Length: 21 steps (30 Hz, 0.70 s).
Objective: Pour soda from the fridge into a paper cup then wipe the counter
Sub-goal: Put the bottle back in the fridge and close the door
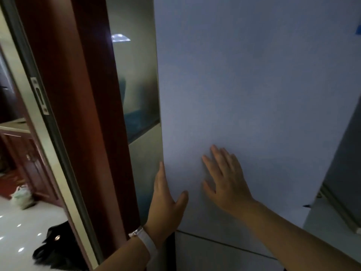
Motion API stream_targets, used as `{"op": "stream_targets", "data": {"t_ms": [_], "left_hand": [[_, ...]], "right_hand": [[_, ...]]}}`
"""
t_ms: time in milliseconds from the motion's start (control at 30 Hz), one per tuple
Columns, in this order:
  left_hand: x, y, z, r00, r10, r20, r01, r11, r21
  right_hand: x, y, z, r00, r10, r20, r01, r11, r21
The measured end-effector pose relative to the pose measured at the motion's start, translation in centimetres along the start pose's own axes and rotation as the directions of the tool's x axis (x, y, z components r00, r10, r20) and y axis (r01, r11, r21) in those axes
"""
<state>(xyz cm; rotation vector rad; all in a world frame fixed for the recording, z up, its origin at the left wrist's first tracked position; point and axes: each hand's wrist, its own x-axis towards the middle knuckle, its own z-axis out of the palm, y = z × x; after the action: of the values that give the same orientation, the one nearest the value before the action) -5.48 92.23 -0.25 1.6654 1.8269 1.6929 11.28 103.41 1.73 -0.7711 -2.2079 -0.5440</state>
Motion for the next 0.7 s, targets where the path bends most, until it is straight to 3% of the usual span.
{"op": "stream_targets", "data": {"t_ms": [233,400,700], "left_hand": [[5.3,-1.8,3.3,0.990,-0.049,-0.135,0.048,0.999,-0.008],[9.0,-4.4,4.4,0.990,-0.100,-0.095,0.102,0.995,0.022],[14.2,-7.9,7.5,0.980,-0.087,-0.181,0.094,0.995,0.029]], "right_hand": [[2.5,2.6,3.3,0.998,-0.048,0.050,0.050,0.998,-0.045],[3.4,4.5,5.9,0.994,-0.099,0.053,0.103,0.991,-0.079],[5.7,6.2,9.7,0.996,-0.068,0.059,0.077,0.982,-0.172]]}}
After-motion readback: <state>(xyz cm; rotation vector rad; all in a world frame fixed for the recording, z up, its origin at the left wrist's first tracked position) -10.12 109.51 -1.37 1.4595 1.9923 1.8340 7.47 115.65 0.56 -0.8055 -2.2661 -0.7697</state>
